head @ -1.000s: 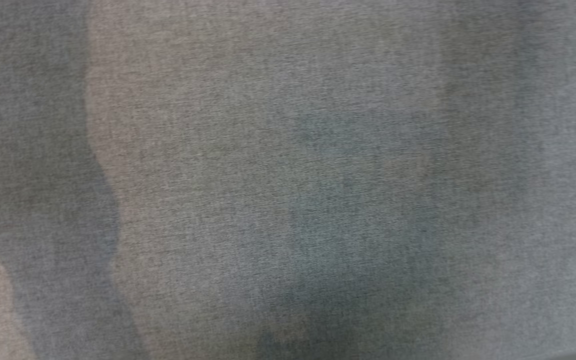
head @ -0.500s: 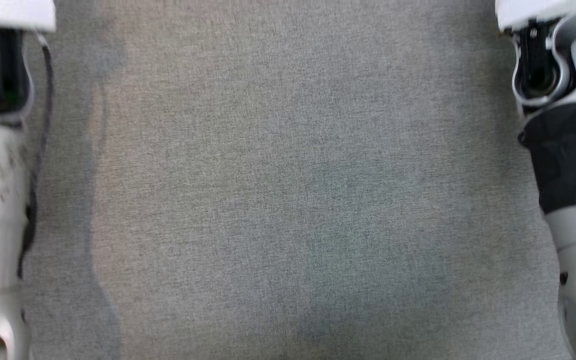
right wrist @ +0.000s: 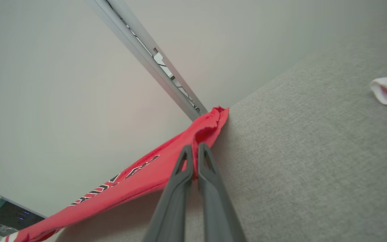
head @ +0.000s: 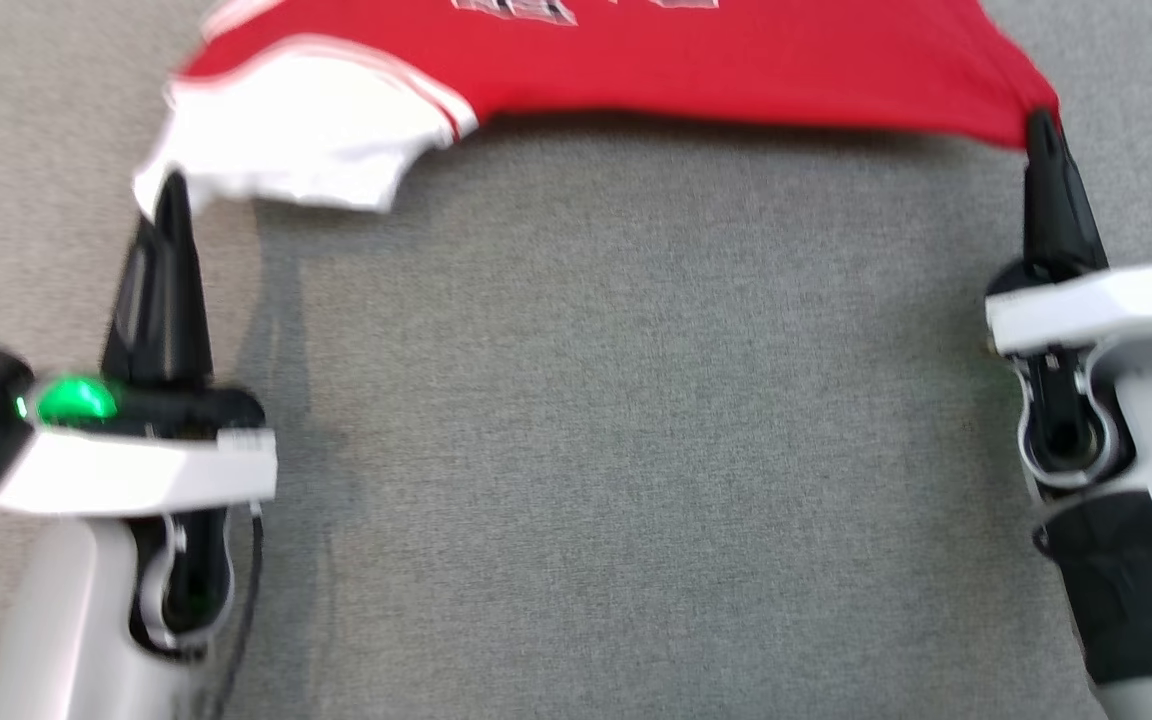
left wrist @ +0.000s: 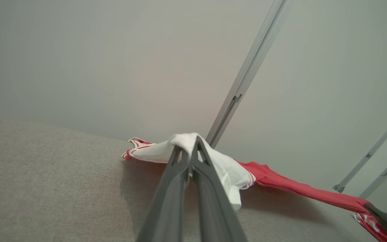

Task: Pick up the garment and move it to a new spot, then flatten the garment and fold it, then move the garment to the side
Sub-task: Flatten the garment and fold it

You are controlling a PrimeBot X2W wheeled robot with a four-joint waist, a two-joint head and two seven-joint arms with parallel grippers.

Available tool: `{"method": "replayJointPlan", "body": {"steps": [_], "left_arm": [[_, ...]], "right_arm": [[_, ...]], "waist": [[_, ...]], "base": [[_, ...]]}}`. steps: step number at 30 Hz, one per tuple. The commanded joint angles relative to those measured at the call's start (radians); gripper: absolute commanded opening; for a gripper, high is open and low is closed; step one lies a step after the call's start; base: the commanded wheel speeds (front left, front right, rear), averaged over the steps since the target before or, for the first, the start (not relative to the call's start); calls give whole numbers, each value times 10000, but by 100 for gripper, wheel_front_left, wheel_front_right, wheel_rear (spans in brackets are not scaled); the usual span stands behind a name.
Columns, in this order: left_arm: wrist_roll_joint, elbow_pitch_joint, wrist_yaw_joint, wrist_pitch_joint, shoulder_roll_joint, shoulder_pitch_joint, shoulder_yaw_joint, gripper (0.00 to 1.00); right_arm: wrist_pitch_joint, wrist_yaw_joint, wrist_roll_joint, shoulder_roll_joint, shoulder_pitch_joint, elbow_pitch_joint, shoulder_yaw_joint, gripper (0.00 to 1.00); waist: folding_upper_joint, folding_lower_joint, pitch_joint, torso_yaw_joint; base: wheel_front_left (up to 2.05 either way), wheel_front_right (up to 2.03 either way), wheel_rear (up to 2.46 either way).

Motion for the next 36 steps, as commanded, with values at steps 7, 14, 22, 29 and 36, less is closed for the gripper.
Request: {"method": "replayJointPlan", "body": {"steps": [7, 14, 22, 29, 36], "left_arm": [[76, -906, 224, -57, -376, 2493, 107, 0], [246, -1895, 169, -61, -543, 4019, -12, 0], [461, -2677, 428, 57, -438, 5220, -128, 0], [597, -2635, 507, 273, -350, 5732, -402, 0], [634, -1922, 389, 347, -428, 5258, -682, 0]], "right_arm": [[-47, 0, -297, -102, 2845, -1780, -1095, 0], [64, 0, -597, 212, 5276, -3397, -1562, 0], [779, 0, -1033, 566, 7156, -4938, -2188, 0], [1456, 0, -993, 773, 8016, -5320, -2405, 0], [1363, 0, -963, 784, 7711, -4268, -2088, 0]], "waist": [[0, 0, -1657, 584], [0, 0, -2532, 654], [0, 0, -2877, 459], [0, 0, -2902, 380], [0, 0, -2880, 379]], "base": [[0, 0, 0], [0, 0, 0], [0, 0, 0], [0, 0, 0], [0, 0, 0]]}}
